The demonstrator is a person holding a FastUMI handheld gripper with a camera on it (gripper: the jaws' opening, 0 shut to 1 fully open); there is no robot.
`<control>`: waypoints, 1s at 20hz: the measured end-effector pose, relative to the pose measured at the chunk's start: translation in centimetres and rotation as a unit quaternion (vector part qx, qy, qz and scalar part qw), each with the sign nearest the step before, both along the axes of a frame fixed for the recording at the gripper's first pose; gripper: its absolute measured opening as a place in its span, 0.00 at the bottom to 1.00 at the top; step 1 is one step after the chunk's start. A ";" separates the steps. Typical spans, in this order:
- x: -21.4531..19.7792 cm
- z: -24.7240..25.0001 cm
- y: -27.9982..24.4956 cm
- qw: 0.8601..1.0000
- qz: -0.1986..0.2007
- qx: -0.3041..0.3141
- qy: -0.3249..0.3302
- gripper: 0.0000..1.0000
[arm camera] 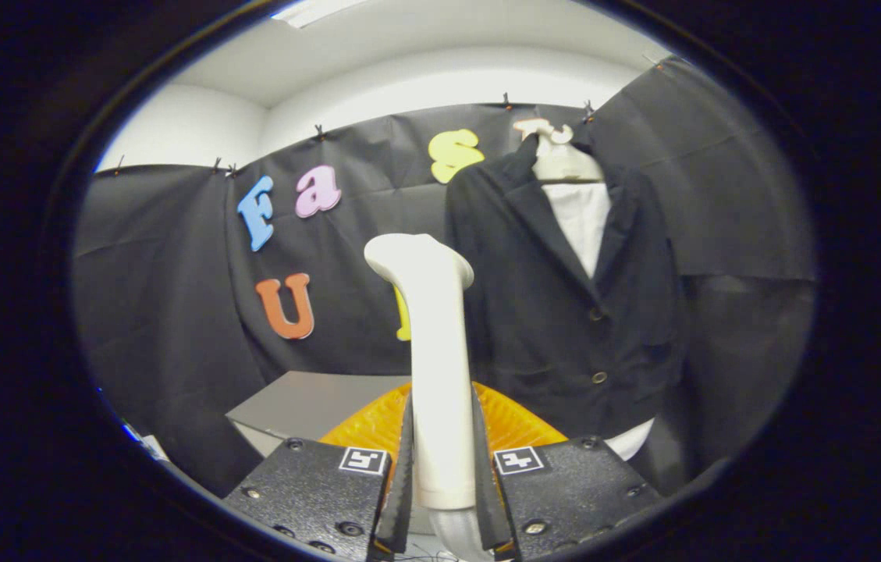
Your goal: Iron the clothes twice with a garment steamer, once on the left side and once on the right side.
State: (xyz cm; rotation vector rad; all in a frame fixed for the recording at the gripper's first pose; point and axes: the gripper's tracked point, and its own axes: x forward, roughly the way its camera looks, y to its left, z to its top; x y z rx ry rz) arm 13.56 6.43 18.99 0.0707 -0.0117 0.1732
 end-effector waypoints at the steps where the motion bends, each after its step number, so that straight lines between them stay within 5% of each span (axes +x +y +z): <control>1: -0.5 0.8 -1.5 1.000 -0.014 0.005 -0.010 0.37; 10: 1.4 5.5 -9.8 0.993 -0.108 0.011 -0.050 0.37; 20: 7.5 6.5 -9.2 0.991 -0.112 -0.045 -0.049 0.37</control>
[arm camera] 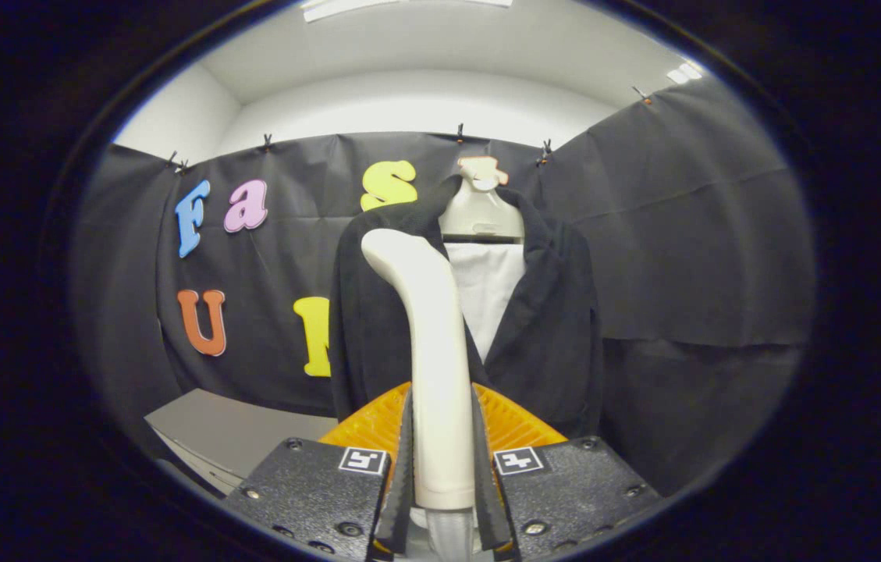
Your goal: Iron the clothes twice with a garment steamer, once on the left side and once on the right side.
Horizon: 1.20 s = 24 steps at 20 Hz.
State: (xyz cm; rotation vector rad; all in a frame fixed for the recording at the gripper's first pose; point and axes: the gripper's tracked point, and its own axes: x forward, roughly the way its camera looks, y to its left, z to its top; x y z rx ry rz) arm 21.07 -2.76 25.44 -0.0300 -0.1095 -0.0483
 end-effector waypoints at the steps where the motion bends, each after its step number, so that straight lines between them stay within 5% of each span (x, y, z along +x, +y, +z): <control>1: 0.5 -0.3 0.0 1.000 -0.002 -0.005 0.004 0.37; 24: 1.8 -10.3 -2.4 0.994 -0.017 -0.008 0.111 0.37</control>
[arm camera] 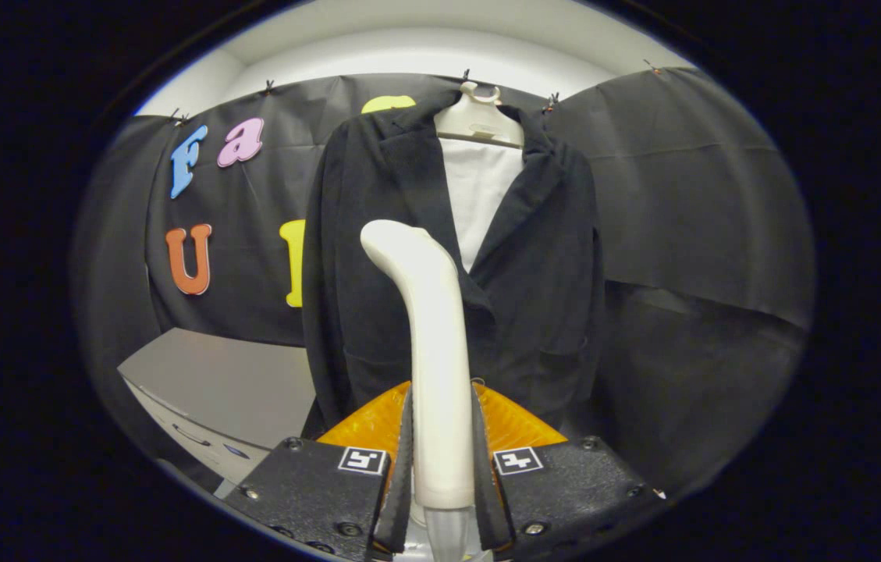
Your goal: Iron the clothes twice with a garment steamer, once on the left side and once on the right side.
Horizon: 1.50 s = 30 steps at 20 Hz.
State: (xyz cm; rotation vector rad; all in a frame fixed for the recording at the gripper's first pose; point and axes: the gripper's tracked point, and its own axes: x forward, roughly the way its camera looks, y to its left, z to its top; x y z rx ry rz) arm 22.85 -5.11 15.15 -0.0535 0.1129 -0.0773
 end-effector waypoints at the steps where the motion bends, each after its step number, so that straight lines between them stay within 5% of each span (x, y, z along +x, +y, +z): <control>1: -0.1 -0.4 -0.1 1.000 -0.001 0.000 0.004 0.37; 30: -0.1 -17.5 -1.2 0.987 -0.015 0.015 0.160 0.37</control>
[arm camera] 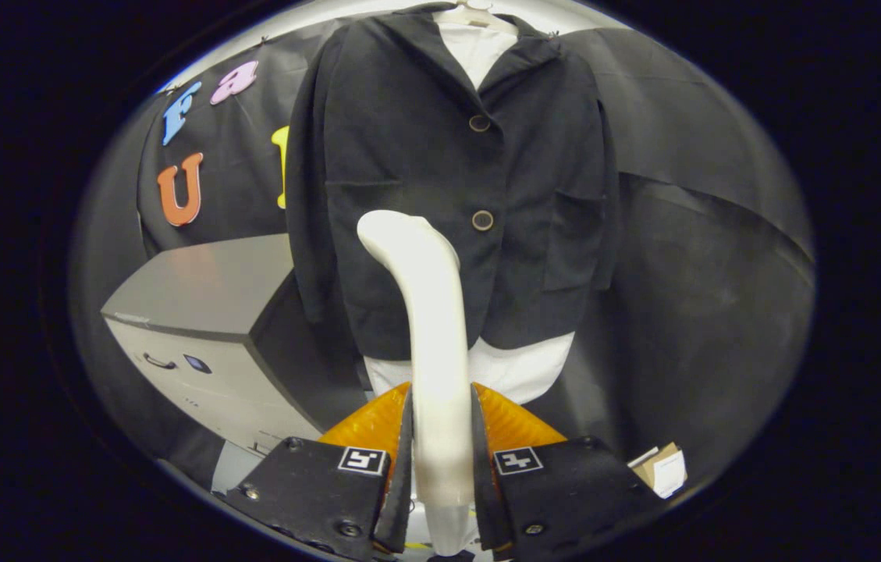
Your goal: Iron the clothes twice with a garment steamer, once on the left side and once on the right side.
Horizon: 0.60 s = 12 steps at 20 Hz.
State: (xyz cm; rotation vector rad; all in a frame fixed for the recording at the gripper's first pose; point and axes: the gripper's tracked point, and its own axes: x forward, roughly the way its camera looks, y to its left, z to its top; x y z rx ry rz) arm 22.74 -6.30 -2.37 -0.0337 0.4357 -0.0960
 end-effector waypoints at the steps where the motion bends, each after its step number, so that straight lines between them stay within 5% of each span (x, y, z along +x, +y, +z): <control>1: -0.1 -0.7 0.0 1.000 0.000 -0.001 0.007 0.37; 12: -0.9 -4.6 -0.5 0.999 -0.001 0.009 0.047 0.37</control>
